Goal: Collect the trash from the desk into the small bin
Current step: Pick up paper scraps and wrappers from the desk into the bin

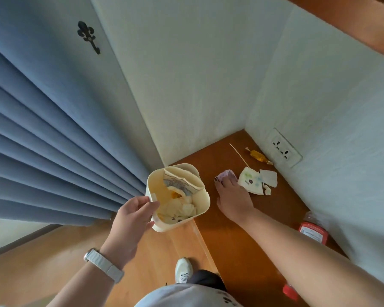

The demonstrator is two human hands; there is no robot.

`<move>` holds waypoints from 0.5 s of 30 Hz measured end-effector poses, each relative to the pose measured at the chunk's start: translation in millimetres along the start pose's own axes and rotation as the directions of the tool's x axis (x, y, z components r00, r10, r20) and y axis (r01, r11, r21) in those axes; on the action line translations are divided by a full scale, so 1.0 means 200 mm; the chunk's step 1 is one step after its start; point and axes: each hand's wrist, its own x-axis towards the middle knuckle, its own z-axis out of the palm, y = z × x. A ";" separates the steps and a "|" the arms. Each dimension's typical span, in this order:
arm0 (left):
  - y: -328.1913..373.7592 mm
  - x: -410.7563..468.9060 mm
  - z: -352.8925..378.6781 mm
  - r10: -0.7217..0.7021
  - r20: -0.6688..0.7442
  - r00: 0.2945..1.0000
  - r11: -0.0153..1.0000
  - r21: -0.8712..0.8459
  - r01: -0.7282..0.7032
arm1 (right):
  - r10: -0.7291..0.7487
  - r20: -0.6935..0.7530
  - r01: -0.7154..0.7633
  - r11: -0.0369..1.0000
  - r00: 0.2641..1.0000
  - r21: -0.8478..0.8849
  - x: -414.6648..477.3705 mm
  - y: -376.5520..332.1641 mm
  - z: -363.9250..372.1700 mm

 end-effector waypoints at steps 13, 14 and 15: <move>0.03 -0.02 -0.01 0.013 0.037 0.999 1.000 0.022 -0.013 | -0.020 0.108 0.024 0.999 0.994 -0.032 -0.10 -0.01 0.11; 0.04 -0.03 -0.02 0.015 0.042 0.999 1.000 0.018 -0.016 | -0.011 0.128 0.016 0.999 0.992 -0.039 -0.13 -0.01 0.11; 0.04 -0.03 -0.02 0.017 0.046 0.999 1.000 0.014 -0.017 | -0.001 0.143 0.008 0.999 0.990 -0.044 -0.15 -0.01 0.10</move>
